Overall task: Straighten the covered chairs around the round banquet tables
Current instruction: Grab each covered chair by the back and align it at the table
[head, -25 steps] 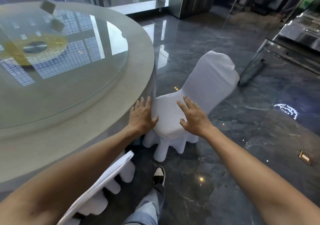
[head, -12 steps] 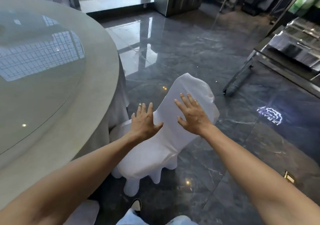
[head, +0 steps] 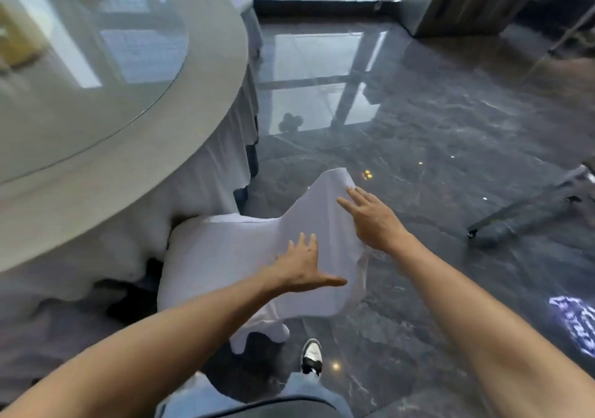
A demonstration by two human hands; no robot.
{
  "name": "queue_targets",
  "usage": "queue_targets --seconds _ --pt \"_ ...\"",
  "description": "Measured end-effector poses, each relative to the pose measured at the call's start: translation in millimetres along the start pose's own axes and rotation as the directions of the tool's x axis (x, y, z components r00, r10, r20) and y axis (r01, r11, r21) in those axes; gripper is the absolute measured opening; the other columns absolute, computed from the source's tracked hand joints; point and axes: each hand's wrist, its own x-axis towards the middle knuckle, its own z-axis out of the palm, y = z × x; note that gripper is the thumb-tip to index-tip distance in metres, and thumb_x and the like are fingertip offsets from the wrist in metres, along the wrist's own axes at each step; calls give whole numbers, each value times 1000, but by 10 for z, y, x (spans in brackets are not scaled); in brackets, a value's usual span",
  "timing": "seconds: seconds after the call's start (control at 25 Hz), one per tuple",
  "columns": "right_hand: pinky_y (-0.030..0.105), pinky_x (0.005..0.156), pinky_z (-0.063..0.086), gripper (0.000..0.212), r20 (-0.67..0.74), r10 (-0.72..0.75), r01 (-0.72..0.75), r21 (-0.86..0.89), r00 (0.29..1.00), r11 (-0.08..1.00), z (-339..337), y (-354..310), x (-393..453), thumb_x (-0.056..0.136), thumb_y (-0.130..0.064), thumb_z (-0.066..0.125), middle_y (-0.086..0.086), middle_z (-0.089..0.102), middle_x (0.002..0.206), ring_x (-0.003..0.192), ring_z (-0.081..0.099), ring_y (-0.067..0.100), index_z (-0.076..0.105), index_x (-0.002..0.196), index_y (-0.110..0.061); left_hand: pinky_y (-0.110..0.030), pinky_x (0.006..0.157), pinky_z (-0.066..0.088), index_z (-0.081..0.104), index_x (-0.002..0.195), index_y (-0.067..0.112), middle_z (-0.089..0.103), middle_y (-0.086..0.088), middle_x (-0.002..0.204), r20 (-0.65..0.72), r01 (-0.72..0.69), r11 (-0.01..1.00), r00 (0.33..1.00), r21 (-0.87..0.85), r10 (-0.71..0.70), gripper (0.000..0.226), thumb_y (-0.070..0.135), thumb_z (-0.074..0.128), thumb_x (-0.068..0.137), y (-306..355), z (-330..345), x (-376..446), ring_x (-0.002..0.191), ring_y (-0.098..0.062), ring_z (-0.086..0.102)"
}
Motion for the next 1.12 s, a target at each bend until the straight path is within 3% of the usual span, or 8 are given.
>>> queue_targets --seconds 0.2,0.32,0.44,0.56,0.64,0.84,0.96,1.12 --pt "35 116 27 79 122 -275 280 -20 954 960 -29 540 -30 82 6 51 10 11 162 149 15 27 27 153 -18 -57 113 29 0 156 16 13 -13 162 -52 161 970 984 -183 -173 145 97 53 48 775 434 276 147 -38 18" --pt "46 115 28 84 57 -372 376 -95 926 922 110 625 25 71 7 59 16 18 160 147 18 36 35 148 -16 -54 106 39 -1 155 8 22 -16 155 -118 210 950 963 -232 -242 135 76 71 63 1083 663 403 137 -42 32" --pt "52 113 30 58 -16 -464 454 -184 886 872 261 598 132 71 -1 68 14 38 152 144 27 37 56 126 -11 -52 93 47 0 153 13 30 -14 145 -265 259 943 913 -210 -310 113 45 76 76 1117 845 475 124 -42 44" --pt "52 115 27 29 -92 -602 559 -283 793 779 296 556 242 67 -3 65 5 64 109 130 47 33 63 94 -15 -47 84 49 2 153 20 34 -10 145 -309 260 937 894 -234 -325 97 20 67 81 1039 864 474 112 -39 54" --pt "50 115 28 20 -108 -681 626 -309 725 716 284 493 246 66 -4 62 0 57 81 104 57 30 60 81 -17 -43 80 49 4 155 20 38 -10 146 -328 227 935 892 -272 -312 95 15 65 82 1009 852 394 104 -38 60" --pt "42 91 47 10 -90 -782 751 -231 616 619 306 -56 91 64 -12 61 2 56 71 72 53 27 57 71 -17 -43 82 50 13 155 24 53 -13 136 -343 187 945 898 -269 -275 87 12 61 83 572 929 -172 101 -40 61" --pt "36 67 47 16 -77 -768 743 -209 635 635 269 -637 29 53 -14 62 2 54 65 66 53 26 55 66 -18 -41 84 49 16 154 29 57 -13 133 -340 209 943 894 -259 -291 87 13 61 82 63 862 -589 105 -40 61" --pt "34 54 46 21 -108 -732 713 -172 672 680 184 -1642 17 46 -17 68 2 54 59 62 56 26 53 60 -17 -40 91 50 25 151 41 61 -8 130 -328 199 932 896 -305 -298 88 9 63 79 -786 615 -1234 112 -34 60"
